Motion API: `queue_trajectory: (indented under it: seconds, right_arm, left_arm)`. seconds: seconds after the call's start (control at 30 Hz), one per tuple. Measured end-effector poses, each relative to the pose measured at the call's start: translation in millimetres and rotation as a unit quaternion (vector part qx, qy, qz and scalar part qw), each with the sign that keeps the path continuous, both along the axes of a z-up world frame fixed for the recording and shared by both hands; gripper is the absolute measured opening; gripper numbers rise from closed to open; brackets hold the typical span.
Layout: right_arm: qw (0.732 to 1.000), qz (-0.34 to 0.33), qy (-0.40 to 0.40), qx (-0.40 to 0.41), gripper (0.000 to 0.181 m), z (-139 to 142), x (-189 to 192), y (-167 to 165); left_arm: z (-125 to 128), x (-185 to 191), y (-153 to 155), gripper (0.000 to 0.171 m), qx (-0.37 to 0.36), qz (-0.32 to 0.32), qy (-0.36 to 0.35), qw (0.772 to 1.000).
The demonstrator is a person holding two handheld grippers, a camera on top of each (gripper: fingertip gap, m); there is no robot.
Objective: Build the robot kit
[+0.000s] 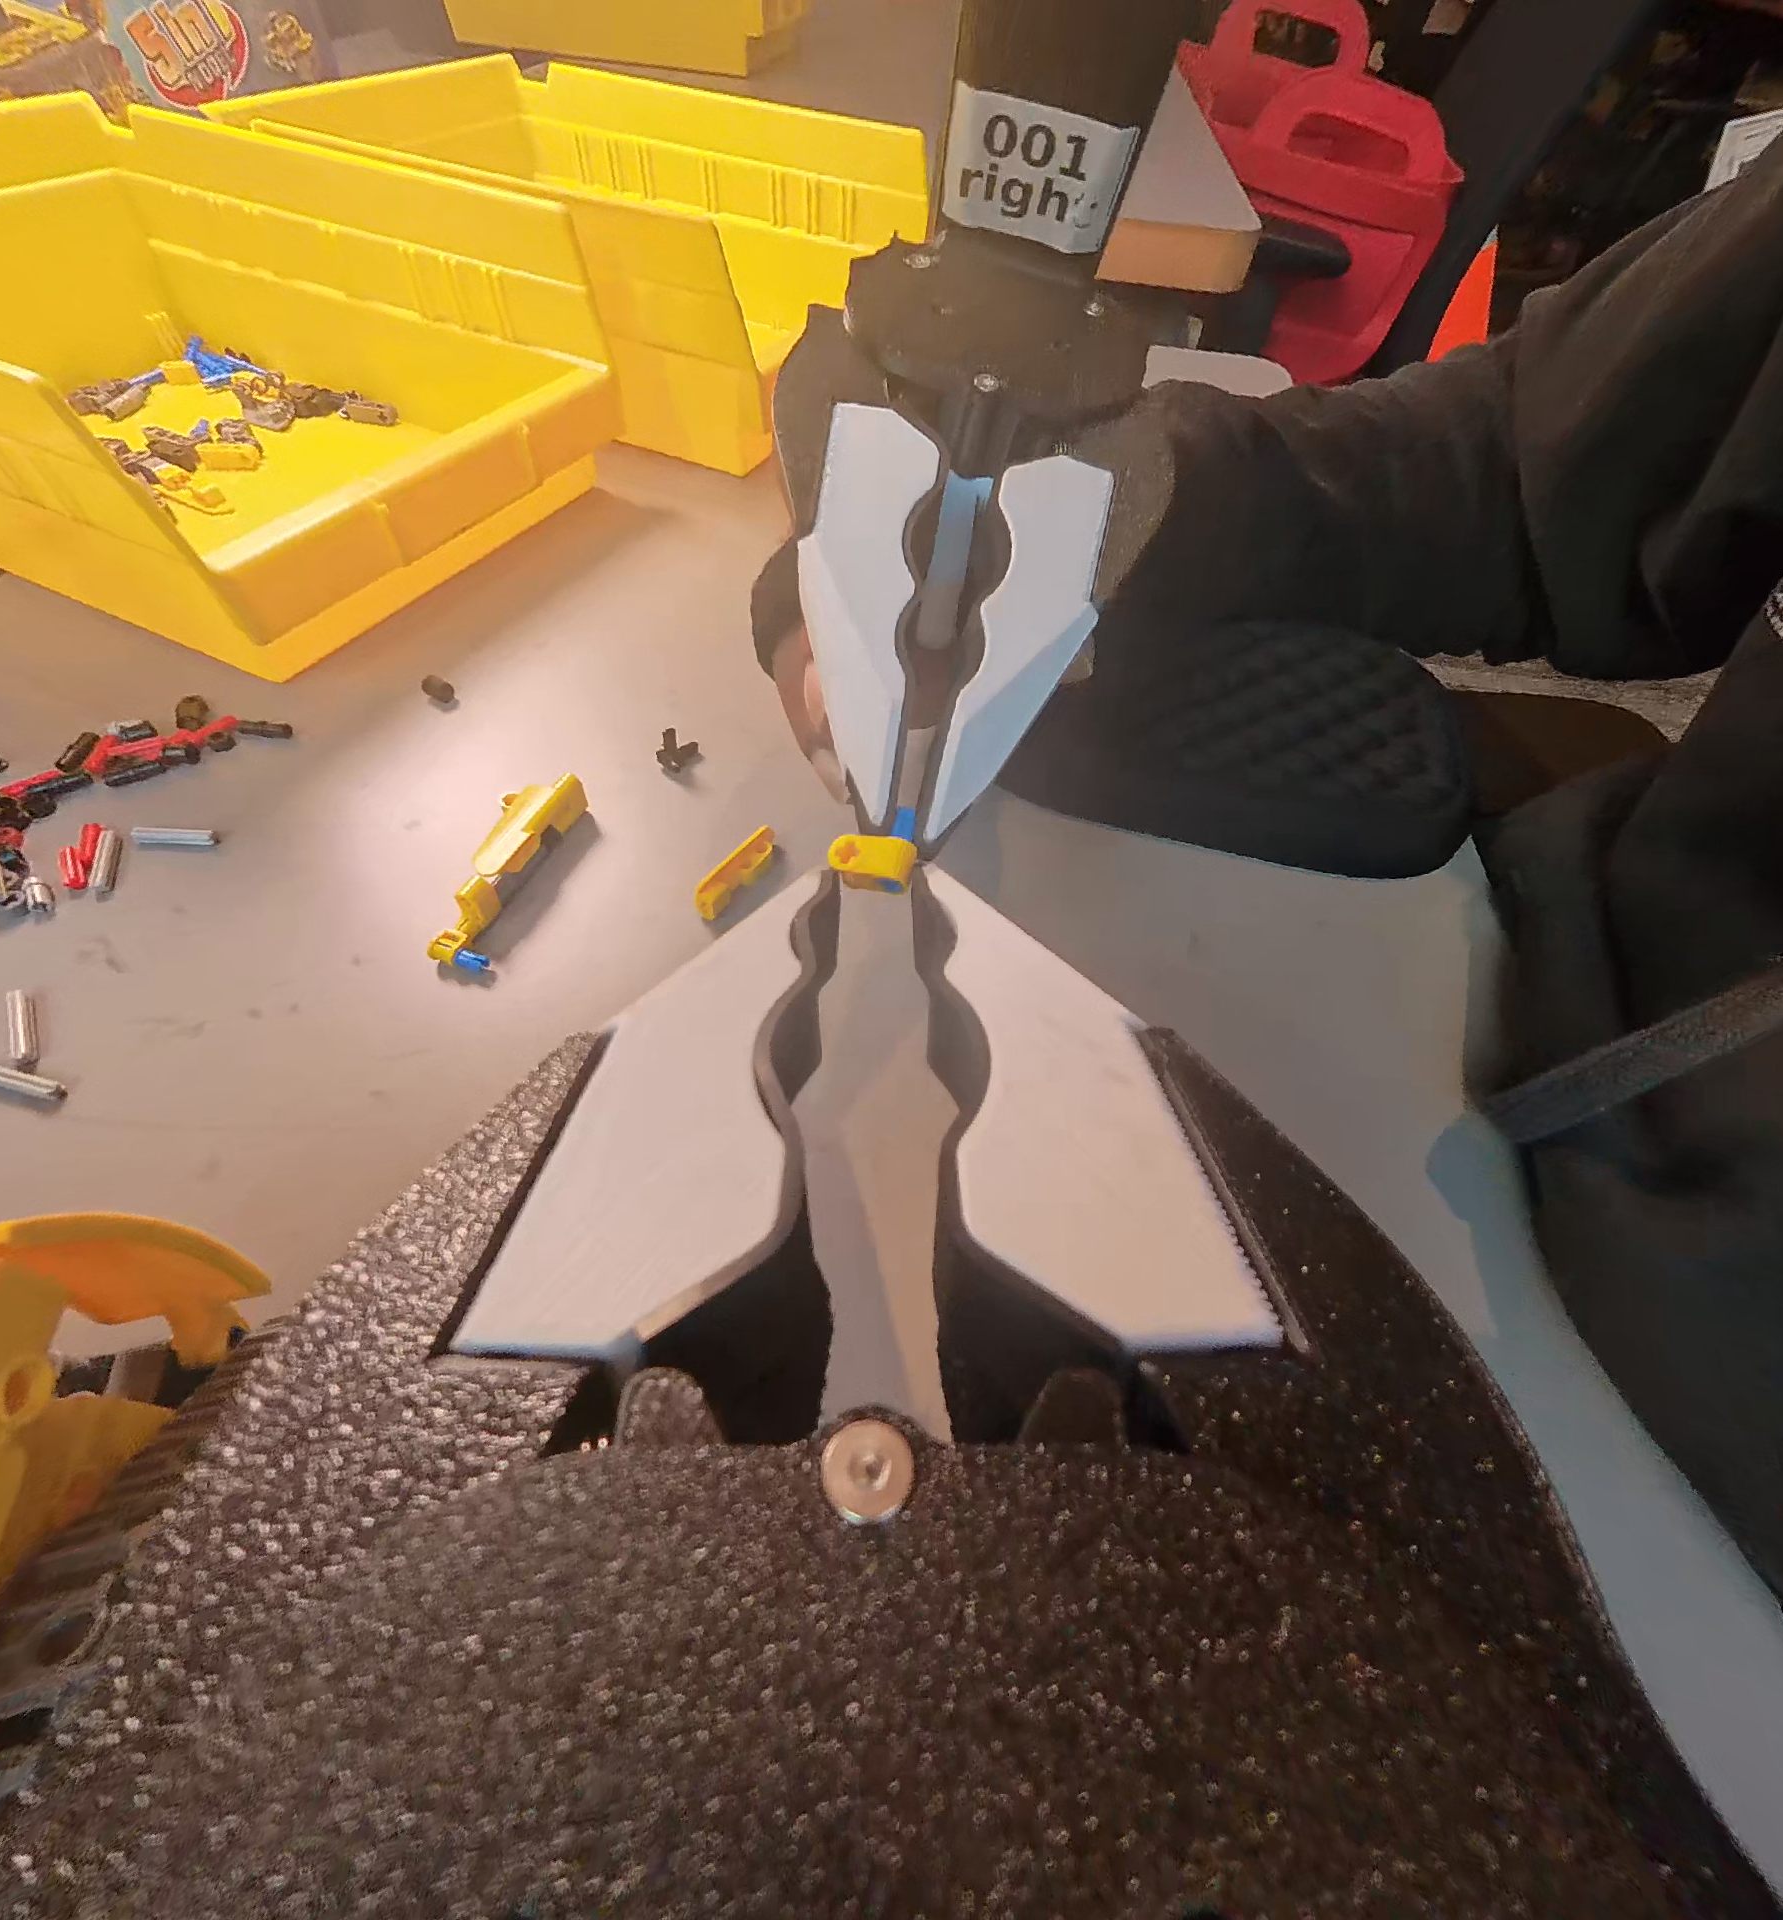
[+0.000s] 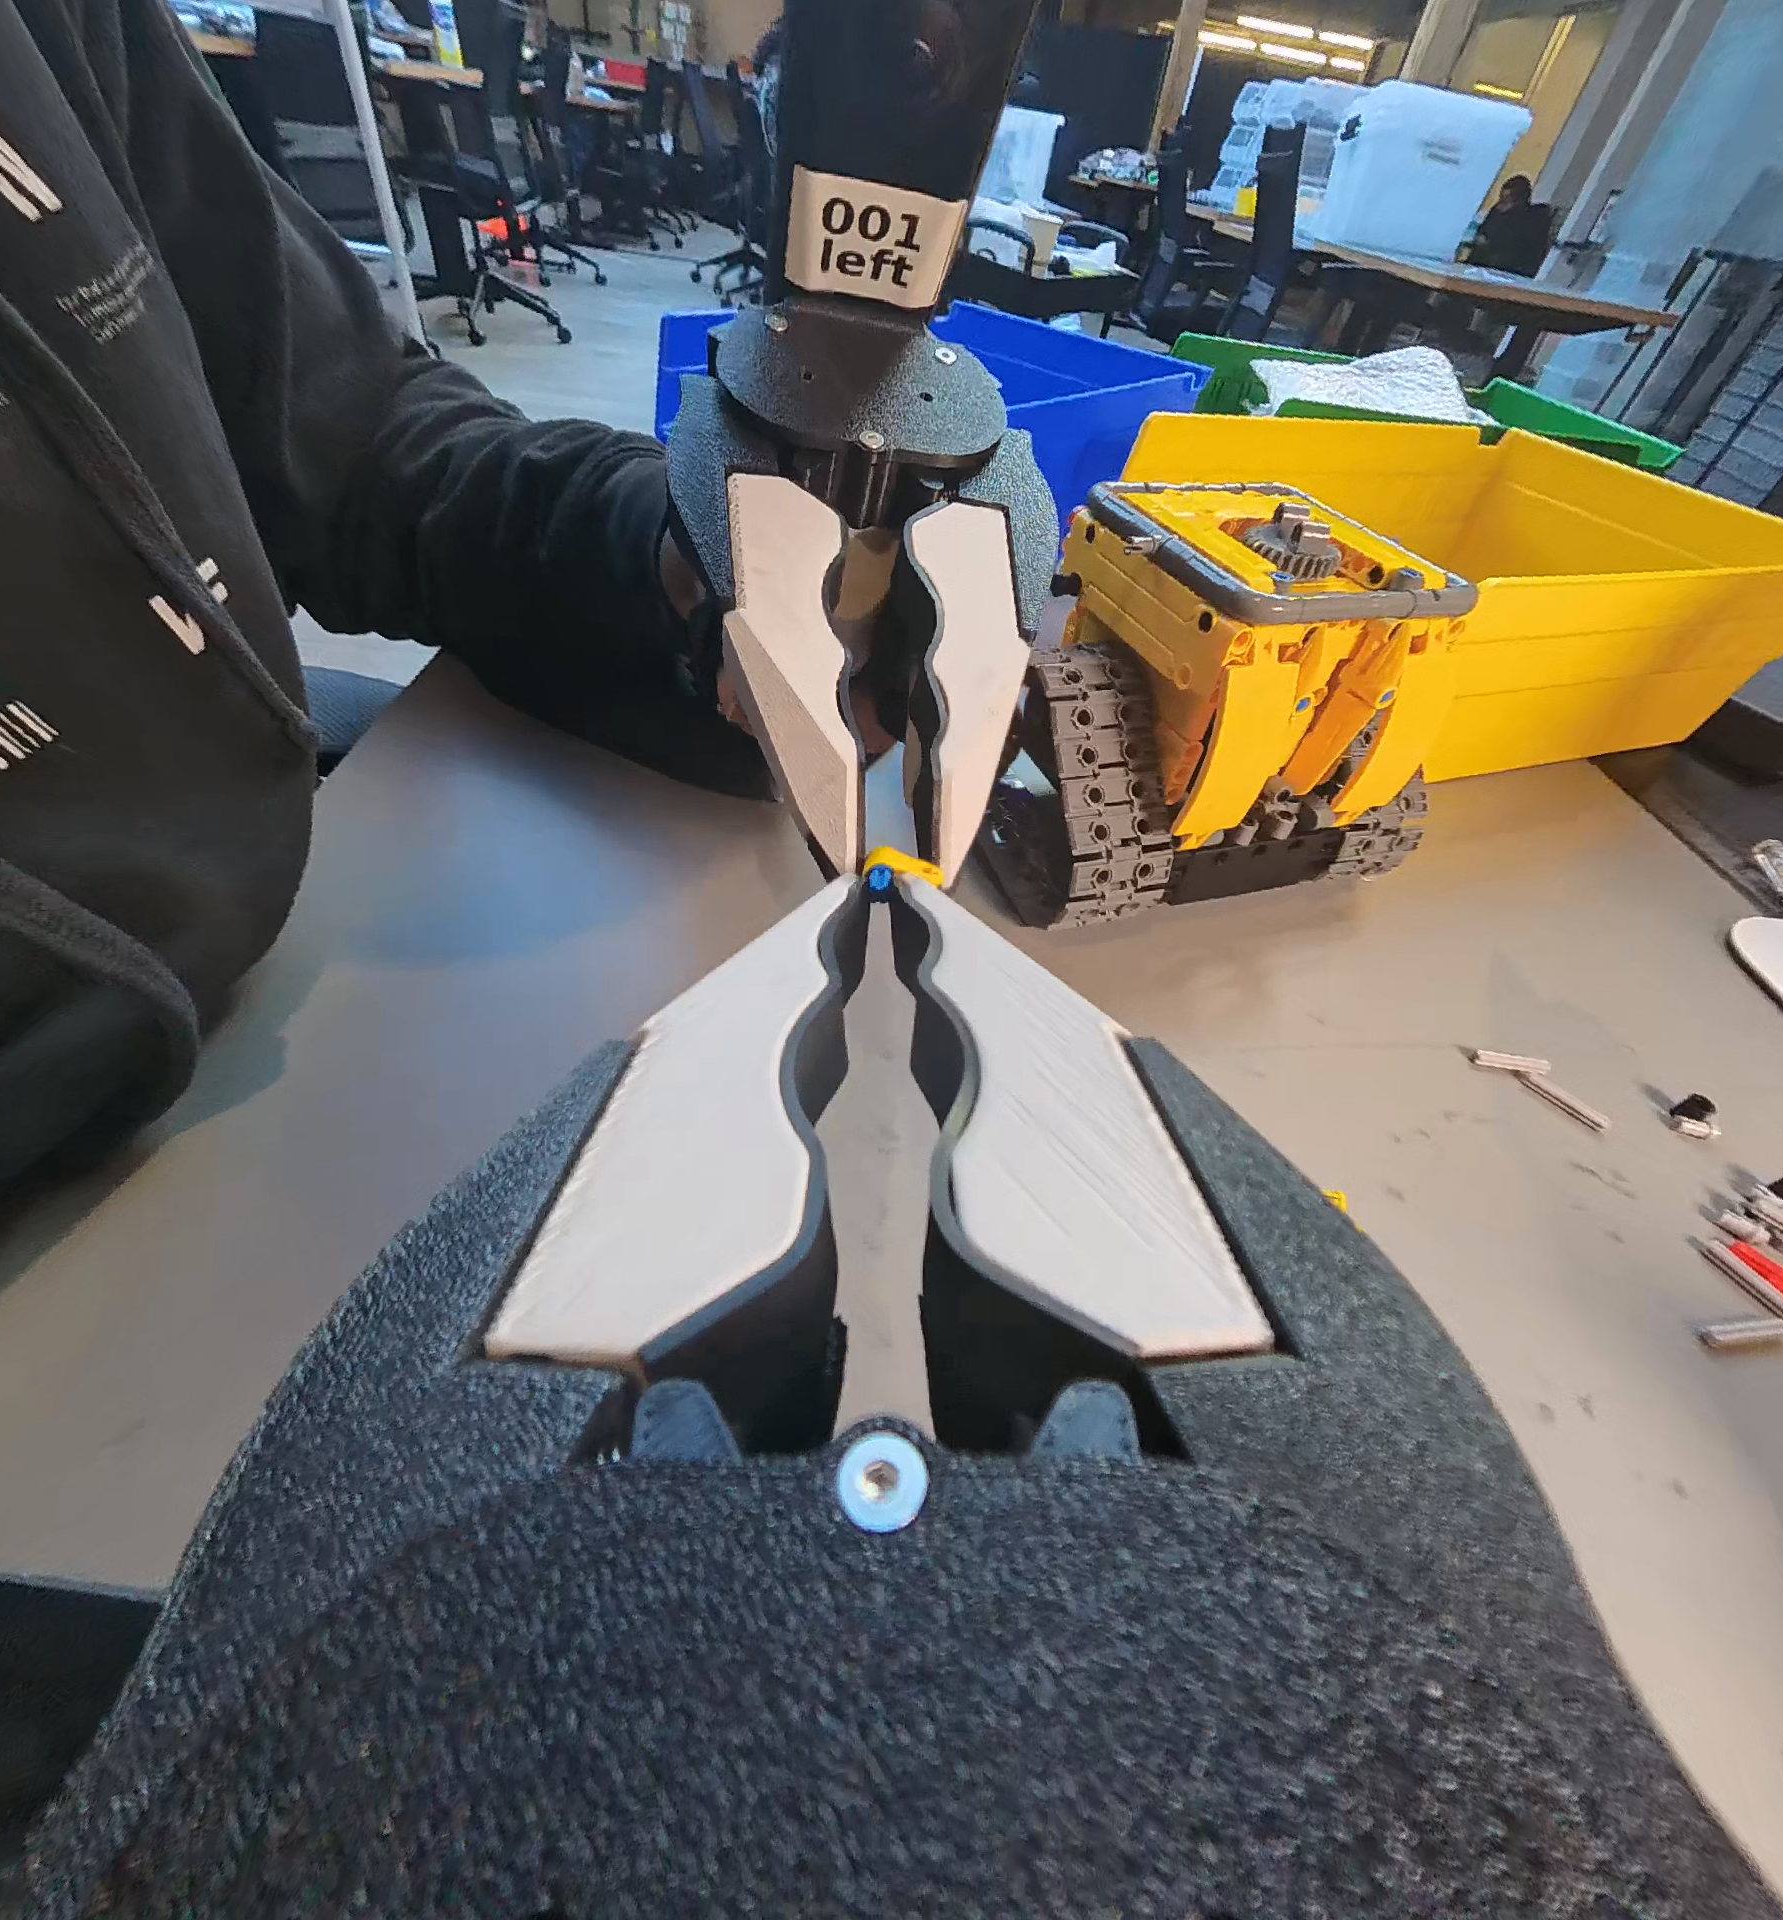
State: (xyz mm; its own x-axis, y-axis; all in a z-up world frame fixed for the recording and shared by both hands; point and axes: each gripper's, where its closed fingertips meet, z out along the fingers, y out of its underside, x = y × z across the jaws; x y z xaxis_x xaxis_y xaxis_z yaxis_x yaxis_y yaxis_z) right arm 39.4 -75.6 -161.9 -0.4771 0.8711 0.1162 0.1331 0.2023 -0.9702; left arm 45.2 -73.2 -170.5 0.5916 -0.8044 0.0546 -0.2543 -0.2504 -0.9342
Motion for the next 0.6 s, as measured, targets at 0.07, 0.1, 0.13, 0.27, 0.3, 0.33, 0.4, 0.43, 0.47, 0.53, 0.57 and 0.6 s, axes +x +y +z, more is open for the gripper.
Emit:
queue_trajectory:
  seconds: [0.07,0.1,0.13,0.27,0.3,0.33,0.4,0.43,0.47,0.53,0.57,0.6]
  right_arm:
    - [1.0,0.006,-0.003,-0.012,0.004,0.6,0.7,-1.2]
    - [1.0,0.009,-0.004,-0.015,0.004,0.6,1.0,-1.5]
    - [1.0,0.011,-0.006,-0.018,0.004,0.5,1.4,-2.0]
    - [1.0,0.012,-0.009,-0.018,0.004,0.1,1.9,-1.8]
    - [1.0,0.011,-0.007,-0.018,0.004,0.7,1.7,-1.7]
    - [1.0,0.008,-0.005,-0.017,0.004,1.4,1.2,-1.0]
    - [1.0,0.001,0.003,-0.015,0.004,3.6,0.1,0.1]
    - [1.0,-0.004,0.008,-0.015,0.004,5.5,-0.5,0.9]
    - [1.0,-0.007,0.014,-0.014,0.004,7.7,-0.7,1.4]
    - [1.0,-0.01,0.016,-0.012,0.004,9.0,-0.9,1.8]
    - [1.0,-0.014,0.016,-0.007,0.004,8.8,-1.4,2.7]
    - [1.0,-0.013,0.015,-0.006,0.004,8.4,-1.4,2.5]
  left_arm:
    - [0.6,0.5,-0.9,0.013,0.012,-0.004,0.009,1.0]
    - [0.4,0.7,-1.2,0.012,0.022,-0.005,0.019,1.0]
    - [-0.1,0.9,-1.4,0.012,0.032,-0.006,0.029,0.999]
    - [-1.1,1.3,-1.5,0.012,0.034,-0.007,0.035,0.999]
    - [-0.7,1.3,-1.5,0.012,0.029,-0.007,0.027,0.999]
    - [0.1,1.0,-1.2,0.012,0.024,-0.006,0.019,1.0]
    - [2.1,0.0,-0.3,0.011,0.013,-0.004,0.002,1.0]
    - [3.3,-0.3,-0.5,0.006,0.008,-0.004,-0.007,1.0]
    - [4.5,-0.3,-0.7,0.006,0.004,-0.005,-0.017,1.0]
    - [5.8,-0.2,-0.5,0.006,-0.005,-0.005,-0.031,1.0]
    - [5.5,-0.7,0.5,0.006,-0.008,-0.001,-0.033,0.999]
    - [4.6,-0.6,0.7,0.006,-0.008,0.0,-0.031,0.999]
